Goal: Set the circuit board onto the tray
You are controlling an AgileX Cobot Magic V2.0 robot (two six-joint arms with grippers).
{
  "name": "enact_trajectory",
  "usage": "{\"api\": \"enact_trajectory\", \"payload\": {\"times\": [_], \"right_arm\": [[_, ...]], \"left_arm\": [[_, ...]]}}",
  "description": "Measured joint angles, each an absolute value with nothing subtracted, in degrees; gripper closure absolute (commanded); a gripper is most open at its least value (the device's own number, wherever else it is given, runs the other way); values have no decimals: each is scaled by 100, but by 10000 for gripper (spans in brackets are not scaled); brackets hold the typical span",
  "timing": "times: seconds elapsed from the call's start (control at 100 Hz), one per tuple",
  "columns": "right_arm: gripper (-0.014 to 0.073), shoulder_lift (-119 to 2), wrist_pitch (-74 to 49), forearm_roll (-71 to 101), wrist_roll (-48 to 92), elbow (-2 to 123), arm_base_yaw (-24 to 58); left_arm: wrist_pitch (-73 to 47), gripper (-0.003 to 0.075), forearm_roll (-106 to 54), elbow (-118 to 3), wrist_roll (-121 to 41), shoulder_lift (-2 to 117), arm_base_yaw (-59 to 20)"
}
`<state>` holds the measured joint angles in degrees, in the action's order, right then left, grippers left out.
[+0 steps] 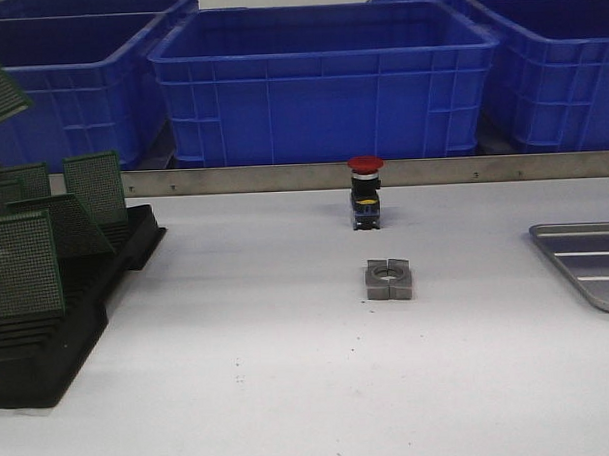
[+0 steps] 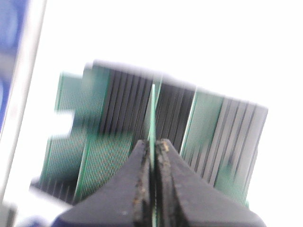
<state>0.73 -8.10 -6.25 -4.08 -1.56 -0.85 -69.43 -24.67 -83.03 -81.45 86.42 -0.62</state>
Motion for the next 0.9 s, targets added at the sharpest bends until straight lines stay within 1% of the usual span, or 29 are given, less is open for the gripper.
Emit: {"api": "enact_trajectory", "payload": {"times": [0.18,0.36,0.57,0.72,0.9], "right_arm": [[653,73,-810,-625,-408,-156,-85],[653,73,-810,-625,-408,-156,-85],[653,73,-810,-625,-408,-156,-85],[653,73,-809,-625,-408,-156,-85],[650,73,-665,-625,-408,-156,-85]], "left_arm": [[-6955,737,-3335,-8210,-8145,8741,-695],[-6933,737,-3887,-8139,-8145,9263,-1441],[-6871,737,-4369,-8131,-8145,9823,-2118],[-6829,737,-4451,-8131,-8145,10000,-2391],[-6824,737,-4470,-8142,-8145,10023,-2432]]}}
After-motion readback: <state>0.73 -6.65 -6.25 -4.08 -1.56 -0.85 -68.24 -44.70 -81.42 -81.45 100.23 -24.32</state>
